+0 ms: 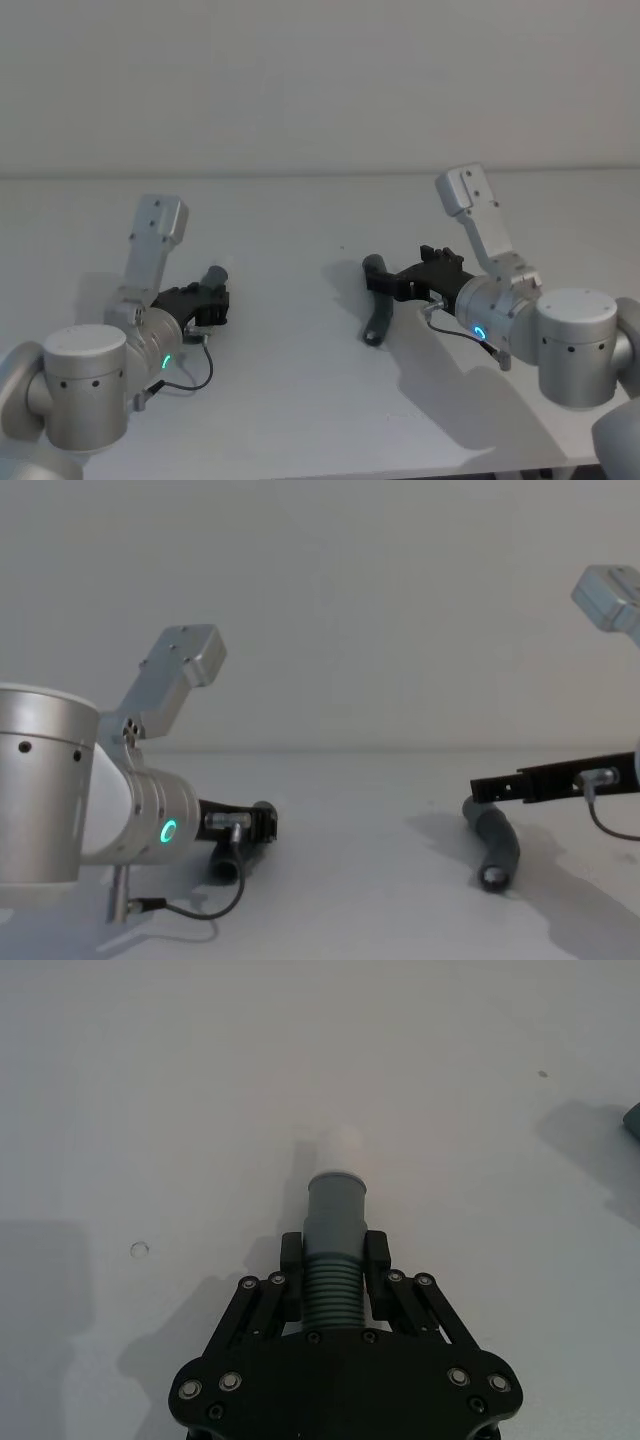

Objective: Use both hands to pick up one end of the pipe from the table, align the ends, and insert them.

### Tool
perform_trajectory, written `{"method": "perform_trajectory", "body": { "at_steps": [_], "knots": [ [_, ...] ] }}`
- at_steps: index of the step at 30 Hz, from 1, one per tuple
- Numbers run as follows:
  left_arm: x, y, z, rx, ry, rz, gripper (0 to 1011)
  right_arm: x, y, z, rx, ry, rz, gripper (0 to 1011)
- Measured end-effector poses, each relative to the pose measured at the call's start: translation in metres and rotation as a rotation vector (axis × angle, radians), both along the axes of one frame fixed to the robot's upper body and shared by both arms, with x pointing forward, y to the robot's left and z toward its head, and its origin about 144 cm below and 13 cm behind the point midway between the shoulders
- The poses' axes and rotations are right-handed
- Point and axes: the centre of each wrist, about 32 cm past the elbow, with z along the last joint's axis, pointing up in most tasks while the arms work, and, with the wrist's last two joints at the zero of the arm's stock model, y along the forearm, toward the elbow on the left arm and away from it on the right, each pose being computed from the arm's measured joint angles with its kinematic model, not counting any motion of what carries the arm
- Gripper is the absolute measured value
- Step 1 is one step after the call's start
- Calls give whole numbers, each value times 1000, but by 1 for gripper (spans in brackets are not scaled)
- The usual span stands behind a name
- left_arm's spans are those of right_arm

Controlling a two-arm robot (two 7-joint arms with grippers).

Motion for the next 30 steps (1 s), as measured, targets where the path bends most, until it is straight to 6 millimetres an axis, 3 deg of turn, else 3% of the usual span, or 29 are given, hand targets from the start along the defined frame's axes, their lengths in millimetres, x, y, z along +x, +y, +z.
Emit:
{"method": "perform_trajectory", "body": {
  "at_steps": [30],
  "knots": [
    [0,0,0,0,0,0,329,-16,7,-1,48,10,-55,1006]
  ]
}}
